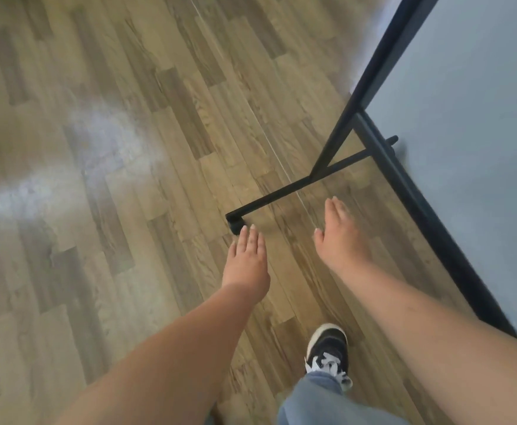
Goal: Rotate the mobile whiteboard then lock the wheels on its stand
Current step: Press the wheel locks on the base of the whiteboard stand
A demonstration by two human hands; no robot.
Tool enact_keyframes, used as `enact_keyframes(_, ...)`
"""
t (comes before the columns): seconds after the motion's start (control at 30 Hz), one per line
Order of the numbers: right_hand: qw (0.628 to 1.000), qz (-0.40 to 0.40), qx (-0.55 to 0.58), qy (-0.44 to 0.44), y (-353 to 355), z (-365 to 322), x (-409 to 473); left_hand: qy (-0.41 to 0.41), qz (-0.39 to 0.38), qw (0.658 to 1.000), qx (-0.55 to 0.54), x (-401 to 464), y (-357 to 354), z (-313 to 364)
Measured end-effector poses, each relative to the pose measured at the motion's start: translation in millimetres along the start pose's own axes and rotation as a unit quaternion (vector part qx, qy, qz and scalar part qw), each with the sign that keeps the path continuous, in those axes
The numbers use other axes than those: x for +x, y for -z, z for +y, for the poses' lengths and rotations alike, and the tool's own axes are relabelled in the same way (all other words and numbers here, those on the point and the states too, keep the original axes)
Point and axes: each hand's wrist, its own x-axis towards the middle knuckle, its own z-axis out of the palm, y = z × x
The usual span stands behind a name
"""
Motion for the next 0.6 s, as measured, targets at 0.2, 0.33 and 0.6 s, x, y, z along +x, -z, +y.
enact_keyframes(0.2,0.983,0.060,-0.004,-0.175,-60.0,57.4,99.1,0.016,0.030,0.999,0.041,87.0,-82.0,-22.4)
enact_keyframes(0.33,0.972,0.097,-0.012,-0.212,-69.3,91.0,151.3,-0.020,0.048,0.997,0.060,121.9,-101.0,-32.6)
enact_keyframes(0.6,0.953,0.083,0.055,-0.287,-70.6,143.1,226.8,-0.047,0.075,0.994,0.062,149.8,-120.9,-40.1)
